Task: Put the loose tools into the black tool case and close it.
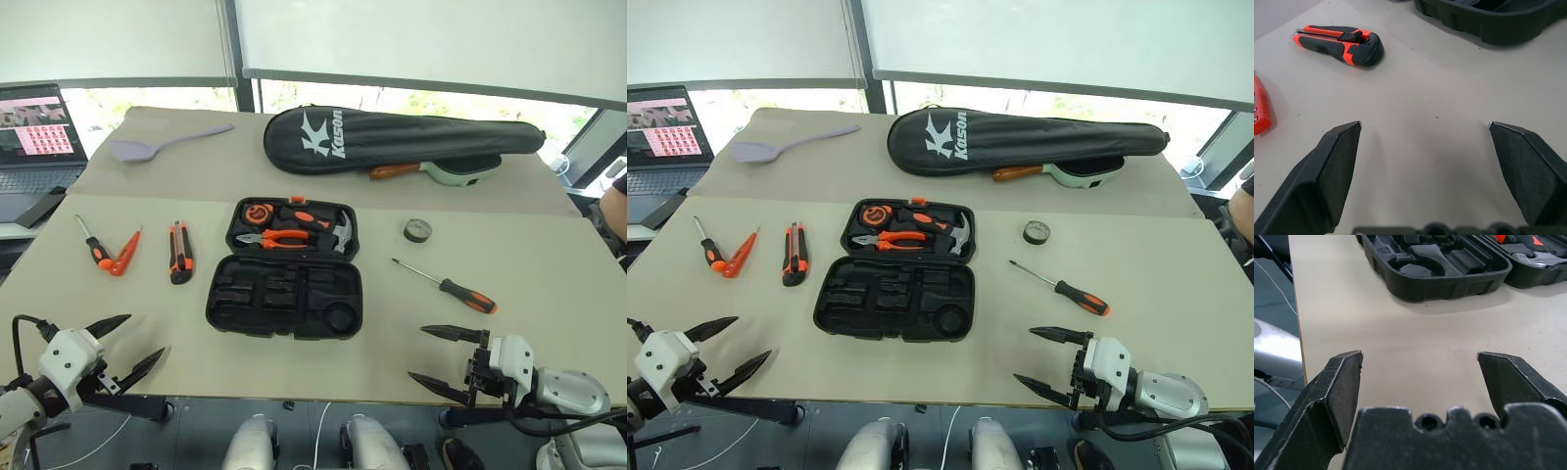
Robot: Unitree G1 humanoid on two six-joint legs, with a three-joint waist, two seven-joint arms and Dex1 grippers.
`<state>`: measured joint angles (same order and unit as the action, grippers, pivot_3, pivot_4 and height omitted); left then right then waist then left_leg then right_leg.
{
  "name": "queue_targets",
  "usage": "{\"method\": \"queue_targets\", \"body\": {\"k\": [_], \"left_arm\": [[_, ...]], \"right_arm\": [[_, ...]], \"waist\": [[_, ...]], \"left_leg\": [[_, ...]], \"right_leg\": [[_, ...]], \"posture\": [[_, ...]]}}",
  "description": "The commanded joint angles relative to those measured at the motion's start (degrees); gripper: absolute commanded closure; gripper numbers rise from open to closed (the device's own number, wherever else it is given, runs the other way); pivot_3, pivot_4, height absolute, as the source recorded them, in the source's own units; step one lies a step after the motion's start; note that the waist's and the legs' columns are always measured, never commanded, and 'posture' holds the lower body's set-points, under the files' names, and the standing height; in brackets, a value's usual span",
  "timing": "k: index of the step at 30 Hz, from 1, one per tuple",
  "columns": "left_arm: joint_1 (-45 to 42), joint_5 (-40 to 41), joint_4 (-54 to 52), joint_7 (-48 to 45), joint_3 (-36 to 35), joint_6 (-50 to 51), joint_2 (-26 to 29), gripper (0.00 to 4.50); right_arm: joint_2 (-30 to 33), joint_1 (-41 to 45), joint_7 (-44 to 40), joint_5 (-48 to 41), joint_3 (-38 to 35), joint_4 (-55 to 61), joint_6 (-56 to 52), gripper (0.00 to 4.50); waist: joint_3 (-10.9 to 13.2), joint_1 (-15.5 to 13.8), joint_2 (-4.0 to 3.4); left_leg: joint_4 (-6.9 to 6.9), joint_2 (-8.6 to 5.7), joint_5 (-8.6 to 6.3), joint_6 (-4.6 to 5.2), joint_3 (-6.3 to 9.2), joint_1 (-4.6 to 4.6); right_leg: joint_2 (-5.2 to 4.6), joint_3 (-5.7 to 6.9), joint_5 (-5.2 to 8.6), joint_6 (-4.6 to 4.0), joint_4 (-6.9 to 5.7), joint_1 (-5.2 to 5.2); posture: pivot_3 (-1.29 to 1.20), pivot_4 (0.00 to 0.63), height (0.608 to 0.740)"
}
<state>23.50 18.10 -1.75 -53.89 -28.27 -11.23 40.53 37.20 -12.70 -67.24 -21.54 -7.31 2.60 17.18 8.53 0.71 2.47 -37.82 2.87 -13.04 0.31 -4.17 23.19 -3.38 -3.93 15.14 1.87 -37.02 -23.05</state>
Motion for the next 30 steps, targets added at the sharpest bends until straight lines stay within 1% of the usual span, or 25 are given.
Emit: {"method": "queue_targets", "body": {"k": [1,2,4,5,8,9,13,15,17,19,21,24,28,30], "left_arm": [[-0.6,2.3,-1.2,1.9,-2.0,2.4,0.0,0.00],[-1.0,4.1,-1.7,3.6,-3.2,5.8,-0.3,0.00],[-1.4,5.1,-2.8,7.5,-4.9,12.6,-0.1,0.00],[-1.6,7.2,-3.6,9.4,-6.2,16.5,-0.4,0.00],[-2.8,13.3,-6.9,17.5,-11.8,24.1,-3.9,0.00],[-2.6,14.9,-8.1,21.2,-14.1,26.7,-5.8,0.00],[-1.6,19.0,-9.8,35.5,-21.0,37.5,-11.7,0.00],[-2.1,21.4,-10.0,39.5,-23.2,41.2,-13.4,0.00],[-3.2,23.9,-11.3,40.7,-23.8,43.7,-13.6,0.00],[-4.8,25.9,-12.9,41.3,-23.0,46.4,-12.6,0.00],[-9.1,26.9,-12.5,44.5,-21.9,50.5,-10.0,0.00],[-17.3,26.0,-9.7,50.1,-18.8,58.1,-5.2,0.00],[-32.5,24.1,-0.9,56.3,-13.8,65.6,-0.9,0.00],[-41.1,21.3,6.7,58.3,-10.4,67.6,0.7,0.00]], "right_arm": [[-0.5,1.2,1.0,-0.8,0.0,1.4,0.4,0.14],[-1.6,2.0,1.2,-2.3,0.2,2.6,0.5,0.14],[-3.4,2.5,0.6,-7.5,0.1,5.4,-1.3,0.14],[-3.8,2.8,0.9,-8.1,0.4,6.5,-2.2,0.14],[-4.8,4.9,2.9,-10.8,1.2,9.9,-6.6,0.14],[-6.2,6.5,4.1,-12.0,1.2,11.1,-6.7,0.14],[-11.9,11.6,10.4,-11.5,1.3,14.6,-4.6,0.14],[-13.8,12.8,12.5,-11.0,1.4,16.1,-4.4,0.14],[-14.0,13.4,13.4,-11.0,2.1,17.8,-6.1,0.14],[-13.9,13.9,15.1,-10.7,2.8,19.6,-7.9,0.14],[-13.8,14.5,17.0,-10.5,3.4,21.2,-9.7,0.14],[-13.5,15.8,19.1,-10.1,4.3,22.8,-11.8,0.14],[-13.3,17.9,20.7,-9.5,5.2,23.2,-14.1,0.14],[-13.0,18.5,20.8,-9.4,5.6,23.2,-14.9,0.14]], "waist": [[0.0,0.0,0.00],[0.0,0.0,0.00],[0.0,0.0,0.01],[0.0,0.2,0.00],[0.0,0.2,0.00],[0.0,0.3,0.01],[0.0,0.4,0.05],[0.0,0.3,0.05],[-0.1,0.1,0.14],[-0.1,-0.4,0.26],[-0.2,-0.9,0.30],[-0.2,-1.1,0.38],[-0.2,-1.0,0.38],[-0.2,-0.9,0.38]], "left_leg": [[0.00,0.00,0.00,0.00,0.00,0.00],[0.00,0.00,0.00,0.00,0.00,0.00],[0.00,0.03,0.00,0.00,0.03,-0.01],[-0.01,0.04,0.00,0.00,0.05,-0.02],[-0.01,0.08,0.00,0.00,0.30,-0.03],[-0.01,0.06,0.00,0.00,0.35,-0.03],[-0.01,0.03,0.00,0.00,0.45,-0.04],[-0.01,0.03,0.00,-0.01,0.50,-0.04],[-0.01,0.01,0.00,-0.01,0.51,-0.02],[-0.02,-0.04,0.00,-0.01,0.57,-0.01],[-0.05,-0.05,0.01,-0.03,0.57,-0.03],[-0.05,-0.02,0.10,-0.14,0.58,-0.05],[-0.06,-0.13,0.17,-0.17,0.62,-0.05],[-0.06,-0.15,0.18,-0.17,0.64,-0.04]], "right_leg": [[0.00,0.00,0.00,0.00,0.00,0.00],[0.00,0.00,0.00,0.00,0.00,0.00],[0.03,0.01,0.00,0.00,-0.04,0.00],[0.06,0.01,0.00,0.00,-0.07,-0.01],[0.04,0.00,0.00,0.00,-0.10,-0.01],[0.00,0.00,-0.01,0.02,-0.10,0.00],[-0.02,0.00,-0.04,0.04,-0.11,0.01],[0.00,0.00,-0.04,0.04,-0.14,0.00],[-0.01,0.00,-0.04,0.04,-0.16,-0.01],[-0.03,0.09,-0.04,0.04,-0.15,0.00],[-0.04,0.11,-0.06,0.04,-0.15,0.01],[0.00,0.18,-0.14,-0.07,-0.17,0.07],[0.04,0.22,-0.18,-0.07,-0.21,0.06],[0.09,0.21,-0.18,-0.07,-0.23,0.05]], "posture": [[0.00,0.150,0.740],[0.00,0.150,0.740],[0.00,0.150,0.740],[0.00,0.150,0.740],[0.00,0.150,0.740],[0.00,0.150,0.740],[0.00,0.150,0.740],[0.00,0.150,0.740],[0.00,0.150,0.740],[0.00,0.150,0.740],[0.00,0.150,0.740],[0.00,0.150,0.740],[0.00,0.150,0.740],[0.00,0.150,0.740]]}}
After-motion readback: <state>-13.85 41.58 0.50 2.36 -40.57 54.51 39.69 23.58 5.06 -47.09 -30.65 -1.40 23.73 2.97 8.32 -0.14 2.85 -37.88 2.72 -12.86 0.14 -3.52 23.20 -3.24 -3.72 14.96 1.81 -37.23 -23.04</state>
